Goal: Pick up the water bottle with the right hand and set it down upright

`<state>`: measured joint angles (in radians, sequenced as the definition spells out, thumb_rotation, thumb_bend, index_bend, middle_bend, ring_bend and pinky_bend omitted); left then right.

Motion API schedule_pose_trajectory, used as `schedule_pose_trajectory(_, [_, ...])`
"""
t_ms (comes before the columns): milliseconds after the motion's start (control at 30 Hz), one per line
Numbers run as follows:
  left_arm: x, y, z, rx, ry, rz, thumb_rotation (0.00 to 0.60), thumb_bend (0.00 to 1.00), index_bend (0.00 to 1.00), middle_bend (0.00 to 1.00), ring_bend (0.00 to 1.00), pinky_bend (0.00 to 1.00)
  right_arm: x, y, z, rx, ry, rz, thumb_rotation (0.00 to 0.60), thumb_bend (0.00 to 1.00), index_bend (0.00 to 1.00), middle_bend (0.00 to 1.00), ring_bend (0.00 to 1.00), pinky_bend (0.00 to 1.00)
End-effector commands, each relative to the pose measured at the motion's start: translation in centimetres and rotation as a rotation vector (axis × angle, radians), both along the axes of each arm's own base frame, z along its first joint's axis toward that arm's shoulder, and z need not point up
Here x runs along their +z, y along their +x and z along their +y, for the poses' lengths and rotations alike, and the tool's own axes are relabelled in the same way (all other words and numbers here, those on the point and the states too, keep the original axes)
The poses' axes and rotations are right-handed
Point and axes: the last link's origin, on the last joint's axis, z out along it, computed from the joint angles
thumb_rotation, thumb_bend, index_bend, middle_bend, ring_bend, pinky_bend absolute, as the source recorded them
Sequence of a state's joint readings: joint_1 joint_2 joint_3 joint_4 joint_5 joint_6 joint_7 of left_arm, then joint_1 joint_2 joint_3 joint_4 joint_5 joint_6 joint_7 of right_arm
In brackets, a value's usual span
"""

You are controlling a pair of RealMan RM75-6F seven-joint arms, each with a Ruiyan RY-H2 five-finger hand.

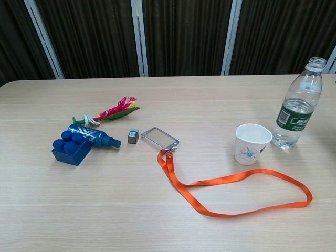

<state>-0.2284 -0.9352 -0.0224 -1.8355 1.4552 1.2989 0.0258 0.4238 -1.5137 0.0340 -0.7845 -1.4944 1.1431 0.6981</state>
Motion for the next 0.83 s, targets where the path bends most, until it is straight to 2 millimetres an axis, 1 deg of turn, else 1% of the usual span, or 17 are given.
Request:
schedule_pose_trajectory(33, [0.3, 0.1, -0.4, -0.006, 0.003, -0.009, 0.600, 0.02, 0.00, 0.00, 0.00, 0.00, 2.5, -0.5, 3.9, -0.031, -0.085, 0.020, 0.600, 0.00, 0.00, 0.00, 0.00, 0.00])
schedule_pose_trajectory(100, [0.3, 0.1, -0.5, -0.009, 0.004, -0.010, 0.600, 0.02, 0.00, 0.00, 0.00, 0.00, 3.0, -0.4, 4.6, -0.041, -0.105, 0.033, 0.600, 0.00, 0.00, 0.00, 0.00, 0.00])
schedule_pose_trajectory(200, [0.5, 0.2, -0.7, -0.019, 0.008, -0.015, 0.600, 0.02, 0.00, 0.00, 0.00, 0.00, 4.0, 0.2, 6.1, -0.055, -0.146, 0.046, 0.600, 0.00, 0.00, 0.00, 0.00, 0.00])
schedule_pose_trajectory(333, [0.7, 0.3, -0.9, -0.035, 0.021, -0.017, 0.600, 0.02, 0.00, 0.00, 0.00, 0.00, 5.3, 1.8, 8.1, -0.055, -0.169, 0.034, 0.600, 0.00, 0.00, 0.00, 0.00, 0.00])
schedule_pose_trajectory(467, [0.7, 0.2, -1.1, -0.035, 0.031, -0.012, 0.600, 0.02, 0.00, 0.00, 0.00, 0.00, 5.9, 2.9, 9.0, -0.043, -0.188, 0.038, 0.600, 0.00, 0.00, 0.00, 0.00, 0.00])
schedule_pose_trajectory(667, [1.2, -0.4, -1.0, -0.020, 0.053, -0.010, 0.600, 0.02, 0.00, 0.00, 0.00, 0.00, 7.0, 4.7, 10.5, -0.021, -0.264, 0.067, 0.600, 0.00, 0.00, 0.00, 0.00, 0.00])
schedule_pose_trajectory(833, [1.6, -0.7, -0.8, -0.014, 0.078, -0.004, 0.600, 0.02, 0.00, 0.00, 0.00, 0.00, 7.4, 5.7, 11.4, -0.009, -0.282, 0.109, 0.600, 0.00, 0.00, 0.00, 0.00, 0.00])
